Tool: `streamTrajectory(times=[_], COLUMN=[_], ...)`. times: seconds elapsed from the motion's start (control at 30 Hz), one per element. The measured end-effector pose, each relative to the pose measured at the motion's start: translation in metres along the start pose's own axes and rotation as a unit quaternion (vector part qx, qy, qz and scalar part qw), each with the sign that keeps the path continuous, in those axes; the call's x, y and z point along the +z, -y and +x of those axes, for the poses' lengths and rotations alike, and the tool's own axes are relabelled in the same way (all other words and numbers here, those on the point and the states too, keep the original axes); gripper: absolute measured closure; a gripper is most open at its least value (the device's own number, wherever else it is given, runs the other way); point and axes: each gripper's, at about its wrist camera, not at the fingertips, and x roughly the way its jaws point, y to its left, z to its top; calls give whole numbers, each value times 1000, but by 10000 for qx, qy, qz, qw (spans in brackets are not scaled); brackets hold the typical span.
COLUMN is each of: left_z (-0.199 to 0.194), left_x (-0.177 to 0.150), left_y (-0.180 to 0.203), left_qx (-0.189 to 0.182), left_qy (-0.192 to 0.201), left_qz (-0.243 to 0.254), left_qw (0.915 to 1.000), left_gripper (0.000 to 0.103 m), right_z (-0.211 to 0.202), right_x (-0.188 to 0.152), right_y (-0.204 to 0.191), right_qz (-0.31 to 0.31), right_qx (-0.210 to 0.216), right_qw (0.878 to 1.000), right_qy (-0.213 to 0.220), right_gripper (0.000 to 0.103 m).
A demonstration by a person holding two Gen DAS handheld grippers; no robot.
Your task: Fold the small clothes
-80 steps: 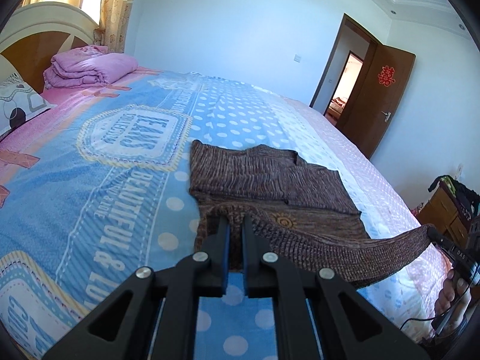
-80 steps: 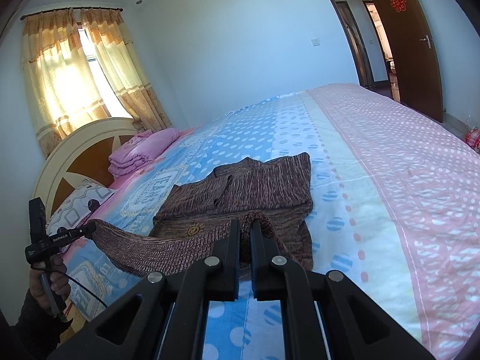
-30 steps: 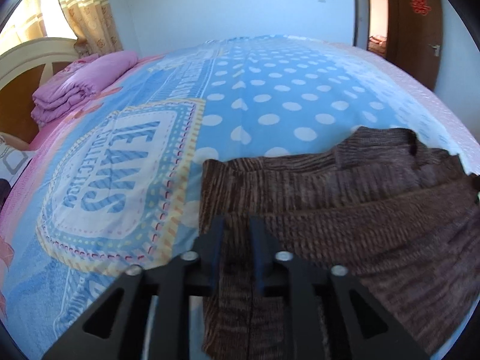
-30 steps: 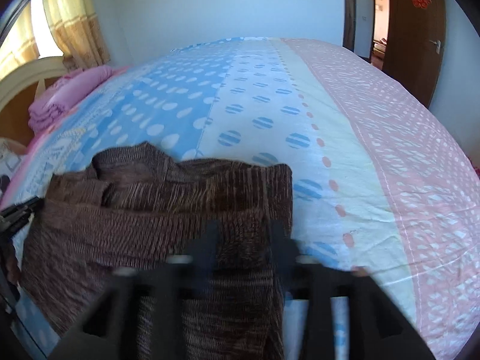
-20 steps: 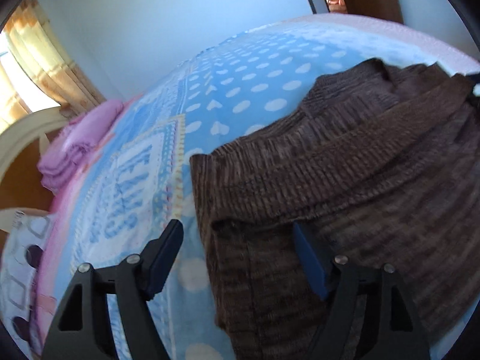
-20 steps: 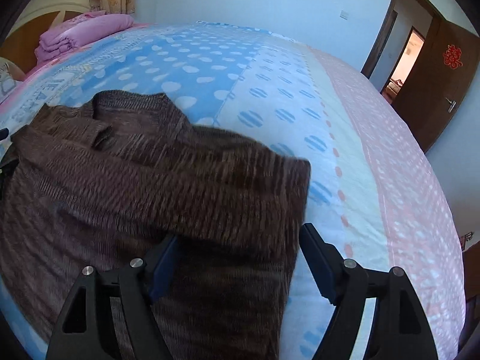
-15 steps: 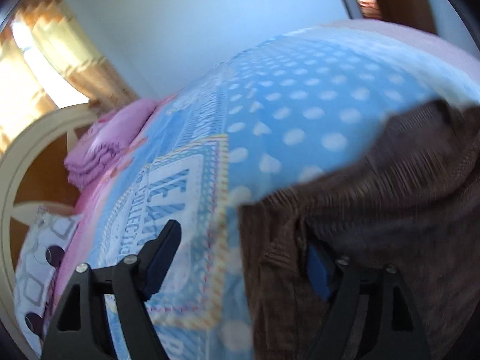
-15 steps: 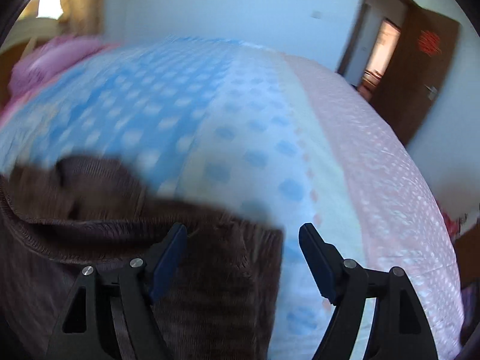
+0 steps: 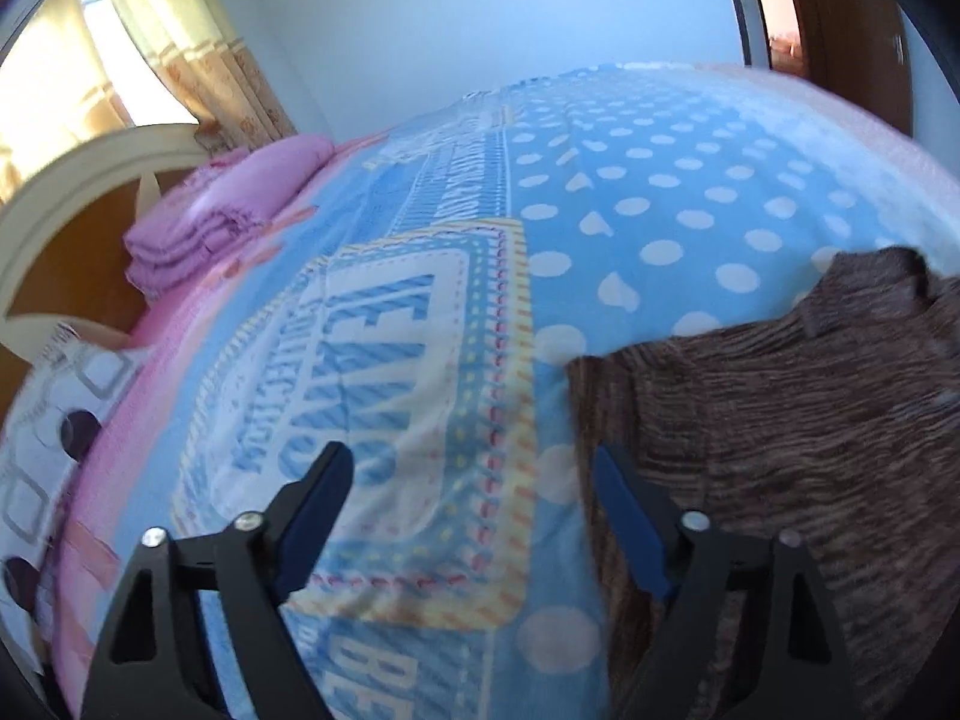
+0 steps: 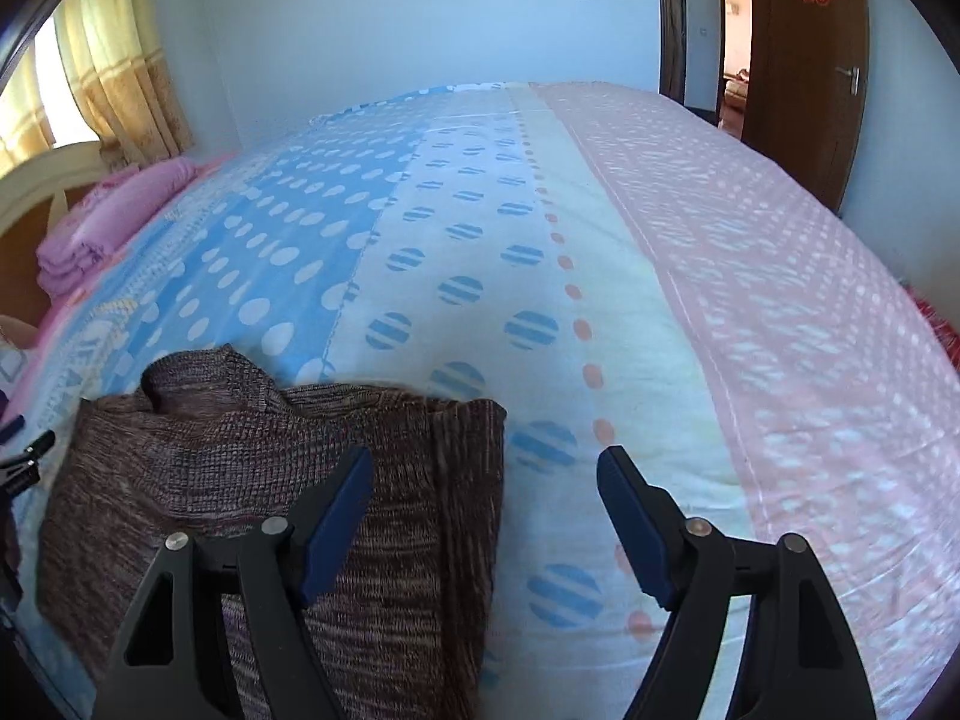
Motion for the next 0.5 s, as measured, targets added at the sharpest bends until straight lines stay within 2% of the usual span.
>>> streamTrajectory(times=[0.03, 0.07, 0.1, 0.23, 0.33, 0.4, 0.43, 0.47, 0.5], left_z=[-3, -6, -7, -1, 11, 21, 26, 27, 27], left_x=[-2, -3, -4, 0, 2, 0, -2, -5, -7], left_y=[-1, 3, 7, 31, 45, 49, 50, 48, 44], left_qx=[-211, -337, -474, -649, -643, -410, -266, -212, -165], left_qy=[13, 6, -2, -55, -132, -223, -256, -277, -235], left_qz=[-105, -115, -129, -21, 85, 90, 79, 41, -122], left_qw=[9997, 9994, 9988, 9979, 9978, 9989, 9993, 9994, 9995], left_gripper=[32, 37, 38, 44, 44, 44, 40, 32, 29], right_z=[0, 0, 1, 1, 1, 1, 2, 3, 5], right_x=[-1, -1, -1, -4, -9, -9, -9, -9, -10], right_y=[-1, -4, -7, -27, -51, -69, -81, -92, -104], right_qz=[-38, -105, -152, -465, -874, -990, -1076, -1192, -1322], right_qx=[25, 36, 75, 462, 651, 883, 1005, 1069, 1119], right_qw=[10000, 9999, 9999, 9978, 9940, 9911, 9890, 9870, 9848], right_qy=[-5, -13, -24, -28, -18, -81, -113, -138, -167], right_gripper=[48, 52, 57, 57, 57, 57, 57, 57, 57])
